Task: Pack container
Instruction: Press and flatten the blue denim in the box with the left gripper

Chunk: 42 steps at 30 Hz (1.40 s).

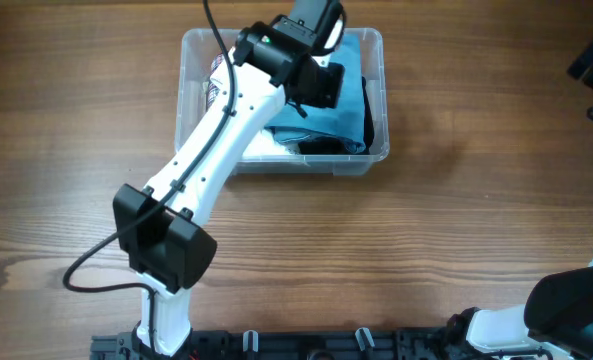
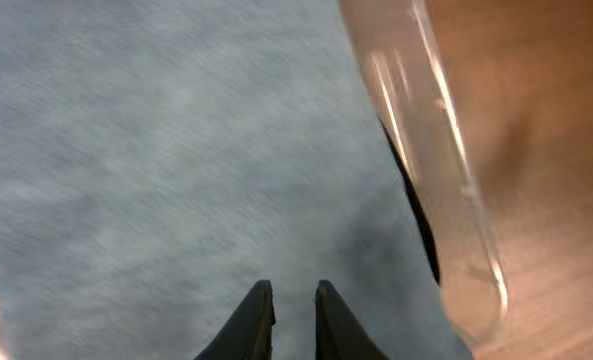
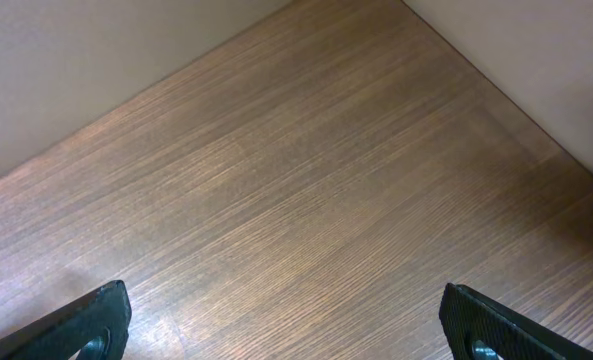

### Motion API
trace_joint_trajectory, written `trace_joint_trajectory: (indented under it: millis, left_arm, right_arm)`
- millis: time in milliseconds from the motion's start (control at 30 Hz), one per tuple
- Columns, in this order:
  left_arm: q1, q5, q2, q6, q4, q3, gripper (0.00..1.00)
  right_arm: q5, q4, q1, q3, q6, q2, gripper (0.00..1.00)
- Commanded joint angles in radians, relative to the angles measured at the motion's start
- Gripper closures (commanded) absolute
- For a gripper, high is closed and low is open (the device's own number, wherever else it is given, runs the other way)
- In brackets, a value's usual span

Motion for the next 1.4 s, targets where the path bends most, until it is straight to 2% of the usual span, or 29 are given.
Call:
trace_joint_trajectory:
  millis: [0,267,467,600,733,800,833,867,900,1000,1067,1267,1367]
  left_arm:
    - [-0.029,0.035,0.024,-0.021,-0.001,-0.005,0.87]
    - [-0.064,0.035,0.168,-0.045,0.029,-0.005,0.89]
    - [-0.069,0.035,0.278,-0.044,0.036,-0.005,0.84]
    - [-0.066,0.034,0.264,-0.044,0.042,-0.005,0.84]
    - [-0.043,0.026,0.174,-0.043,0.043,-0.005,0.83]
    - [-0.025,-0.006,0.1,-0.043,0.042,-0.005,0.8]
    - [-0.015,-0.027,0.058,-0.043,0.039,-0.005,0.78]
    - [-0.006,-0.045,0.014,-0.042,0.033,-0.005,0.71]
    - [0.004,-0.061,-0.04,-0.038,0.027,-0.005,0.6]
    - [0.019,-0.091,-0.167,-0.036,0.006,-0.005,0.17]
    - [0.022,-0.105,-0.242,-0.036,-0.031,-0.005,0.0]
    - [0.022,-0.106,-0.42,-0.035,-0.142,-0.005,0.0]
    - [0.026,-0.123,-0.482,-0.038,-0.316,-0.005,0.0]
  right_arm:
    - [-0.015,-0.001,0.002,-0.004,-0.018,0.011,0.0]
    - [-0.015,-0.001,0.002,-0.004,-0.018,0.011,0.0]
    - [-0.016,-0.001,0.002,-0.004,-0.018,0.011,0.0]
    - [-0.016,-0.001,0.002,-0.004,-0.018,0.011,0.0]
    - [-0.015,-0.001,0.002,-0.004,-0.018,0.011,0.0]
    - [-0.016,-0.001,0.002,-0.004,-0.018,0.011,0.0]
    - [-0.016,-0.001,0.002,-0.004,-0.018,0.011,0.0]
    - [-0.016,-0.001,0.002,-0.004,-0.018,0.011,0.0]
    - [-0.015,-0.001,0.002,-0.004,-0.018,0.011,0.0]
    - [-0.016,-0.001,0.002,-0.004,-0.018,0.011,0.0]
    - [-0.016,-0.001,0.002,-0.004,-0.018,0.011,0.0]
    - [-0.016,-0.001,0.002,-0.004,-0.018,0.011,0.0]
    - [-0.016,-0.001,0.002,-0.004,-0.018,0.011,0.01]
